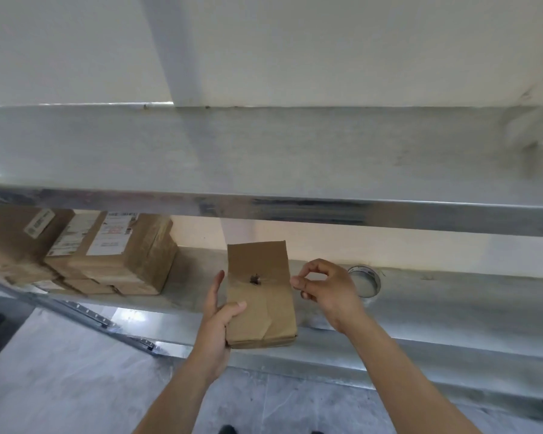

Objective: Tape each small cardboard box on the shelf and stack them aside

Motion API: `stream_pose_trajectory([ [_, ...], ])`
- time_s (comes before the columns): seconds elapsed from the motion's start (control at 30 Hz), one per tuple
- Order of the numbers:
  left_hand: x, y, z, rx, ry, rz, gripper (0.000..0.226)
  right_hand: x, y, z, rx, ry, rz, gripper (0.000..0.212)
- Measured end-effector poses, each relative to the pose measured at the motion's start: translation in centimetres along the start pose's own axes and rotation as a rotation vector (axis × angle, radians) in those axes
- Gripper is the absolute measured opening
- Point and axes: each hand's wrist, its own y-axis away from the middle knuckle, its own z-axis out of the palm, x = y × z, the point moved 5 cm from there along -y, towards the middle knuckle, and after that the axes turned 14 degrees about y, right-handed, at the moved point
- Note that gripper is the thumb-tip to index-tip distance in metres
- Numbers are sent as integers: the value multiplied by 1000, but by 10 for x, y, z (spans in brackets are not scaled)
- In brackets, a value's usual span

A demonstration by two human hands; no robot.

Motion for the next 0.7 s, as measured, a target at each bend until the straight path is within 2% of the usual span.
stream_pose_trajectory([
  [0.1, 2, 9, 2, 12, 5, -3, 66, -5, 11, -1, 62, 103, -56, 14],
  [0.23, 10, 16, -6, -1, -31, 0, 66, -14, 26, 6, 45, 191, -46, 14],
  [0.37, 23, 18, -18, -52, -70, 9, 68, -22, 38, 20, 64, 270, -12, 12],
  [0.5, 35, 21, -31, -123, -97, 11, 65, -35, 57, 34, 95, 354, -59, 14],
  [0.57, 37, 22, -34, -175, -113, 6, 63, -29, 68, 38, 121, 311, -31, 22],
  [0.7, 30, 28, -21, -311, -139, -30, 65, -9, 104, 35, 178, -57, 120, 20],
])
